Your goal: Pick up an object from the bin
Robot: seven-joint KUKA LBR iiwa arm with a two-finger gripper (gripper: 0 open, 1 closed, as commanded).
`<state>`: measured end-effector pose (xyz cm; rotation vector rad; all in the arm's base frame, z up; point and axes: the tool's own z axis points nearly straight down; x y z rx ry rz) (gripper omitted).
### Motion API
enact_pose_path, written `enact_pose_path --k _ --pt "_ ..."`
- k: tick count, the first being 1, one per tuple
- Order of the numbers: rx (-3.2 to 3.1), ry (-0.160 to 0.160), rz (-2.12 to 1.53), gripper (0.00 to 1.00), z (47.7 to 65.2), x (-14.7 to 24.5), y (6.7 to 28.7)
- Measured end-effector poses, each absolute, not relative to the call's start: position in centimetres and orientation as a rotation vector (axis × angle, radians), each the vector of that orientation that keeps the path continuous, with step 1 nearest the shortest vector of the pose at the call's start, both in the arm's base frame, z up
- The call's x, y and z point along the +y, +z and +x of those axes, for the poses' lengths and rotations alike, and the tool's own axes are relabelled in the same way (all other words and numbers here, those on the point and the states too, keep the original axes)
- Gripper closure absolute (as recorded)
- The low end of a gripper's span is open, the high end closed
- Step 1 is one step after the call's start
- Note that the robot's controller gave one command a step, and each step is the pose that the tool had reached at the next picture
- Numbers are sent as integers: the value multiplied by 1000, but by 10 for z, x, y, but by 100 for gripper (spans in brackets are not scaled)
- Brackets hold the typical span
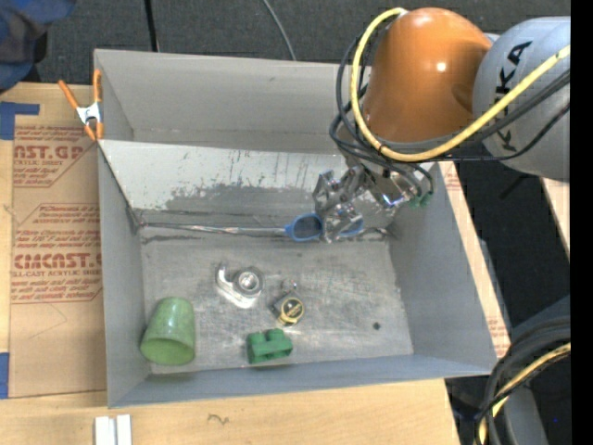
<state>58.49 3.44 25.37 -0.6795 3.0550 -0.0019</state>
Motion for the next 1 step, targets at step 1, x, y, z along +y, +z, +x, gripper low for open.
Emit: enact_pose_path --k 1 --pt "3063 1 -681 0 583 34 249"
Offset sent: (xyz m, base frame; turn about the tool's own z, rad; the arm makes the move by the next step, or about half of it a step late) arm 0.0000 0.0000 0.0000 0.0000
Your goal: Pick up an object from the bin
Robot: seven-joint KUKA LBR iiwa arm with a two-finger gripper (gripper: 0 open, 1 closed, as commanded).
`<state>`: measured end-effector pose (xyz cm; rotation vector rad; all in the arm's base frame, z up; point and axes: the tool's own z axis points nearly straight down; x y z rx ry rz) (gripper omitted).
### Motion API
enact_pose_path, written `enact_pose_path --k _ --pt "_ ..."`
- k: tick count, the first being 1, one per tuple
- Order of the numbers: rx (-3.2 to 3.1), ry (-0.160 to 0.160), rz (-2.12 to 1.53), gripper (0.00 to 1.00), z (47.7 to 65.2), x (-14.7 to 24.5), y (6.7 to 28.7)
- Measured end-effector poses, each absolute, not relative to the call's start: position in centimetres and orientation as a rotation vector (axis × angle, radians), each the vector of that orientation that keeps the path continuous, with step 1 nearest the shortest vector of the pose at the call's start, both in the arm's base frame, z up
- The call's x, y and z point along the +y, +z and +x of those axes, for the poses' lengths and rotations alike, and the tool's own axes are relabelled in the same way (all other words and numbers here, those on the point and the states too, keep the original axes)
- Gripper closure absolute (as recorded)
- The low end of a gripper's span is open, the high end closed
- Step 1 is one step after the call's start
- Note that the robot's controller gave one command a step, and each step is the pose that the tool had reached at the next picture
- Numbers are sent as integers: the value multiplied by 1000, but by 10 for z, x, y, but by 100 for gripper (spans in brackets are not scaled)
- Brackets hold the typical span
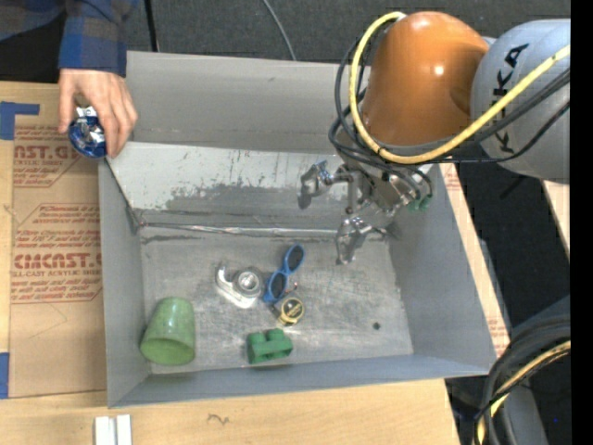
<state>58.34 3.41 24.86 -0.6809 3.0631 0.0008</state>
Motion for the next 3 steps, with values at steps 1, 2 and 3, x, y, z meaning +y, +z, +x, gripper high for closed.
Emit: enact_pose_path --k 1,2,3 --pt "3037 3 -802 0 589 68 88" --pt "3037 1 -798 100 589 67 91" --pt "2932 -2 -1099 100 583 81 224"
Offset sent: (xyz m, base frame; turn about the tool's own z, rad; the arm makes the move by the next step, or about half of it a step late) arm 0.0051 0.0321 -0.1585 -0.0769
